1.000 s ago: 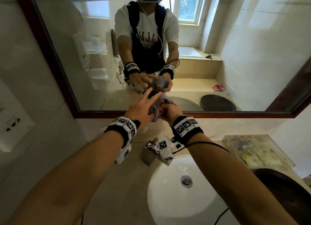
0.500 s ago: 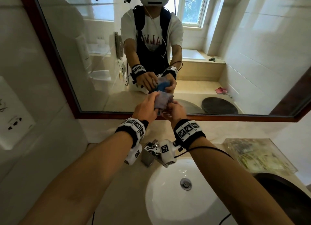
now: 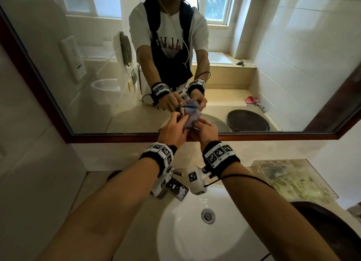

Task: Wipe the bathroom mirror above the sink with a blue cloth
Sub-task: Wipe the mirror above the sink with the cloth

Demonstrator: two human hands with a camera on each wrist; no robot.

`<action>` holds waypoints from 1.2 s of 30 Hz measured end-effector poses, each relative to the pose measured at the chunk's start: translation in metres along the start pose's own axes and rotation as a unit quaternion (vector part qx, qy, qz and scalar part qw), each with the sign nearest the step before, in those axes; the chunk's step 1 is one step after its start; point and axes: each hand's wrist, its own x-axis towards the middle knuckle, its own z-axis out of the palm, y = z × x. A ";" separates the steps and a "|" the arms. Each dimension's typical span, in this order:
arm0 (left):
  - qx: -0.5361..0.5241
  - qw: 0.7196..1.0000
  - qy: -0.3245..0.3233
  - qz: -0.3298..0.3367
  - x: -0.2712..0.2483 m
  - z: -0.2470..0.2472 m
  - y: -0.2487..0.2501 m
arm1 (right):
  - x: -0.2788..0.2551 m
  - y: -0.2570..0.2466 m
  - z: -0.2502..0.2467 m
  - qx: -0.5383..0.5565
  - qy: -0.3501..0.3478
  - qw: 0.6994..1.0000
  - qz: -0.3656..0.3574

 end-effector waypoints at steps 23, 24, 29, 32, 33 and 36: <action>0.042 0.989 0.083 -0.116 -0.002 -0.046 -0.066 | 0.022 -0.024 0.010 -0.152 0.228 0.960 0.049; 0.034 0.990 0.087 -0.101 -0.001 -0.038 -0.060 | 0.023 -0.025 0.009 -0.152 0.228 0.960 0.050; -0.005 0.995 0.094 -0.020 0.007 0.000 -0.026 | 0.023 -0.029 0.003 -0.145 0.236 0.959 0.050; 0.006 0.996 0.084 0.000 0.010 0.021 -0.014 | 0.024 -0.029 0.001 -0.146 0.235 0.959 0.055; 0.013 0.997 0.078 0.006 0.010 0.025 -0.011 | 0.024 -0.029 0.001 -0.146 0.235 0.959 0.055; 0.033 0.997 0.074 0.018 0.007 0.030 -0.011 | 0.023 -0.027 0.003 -0.144 0.238 0.959 0.053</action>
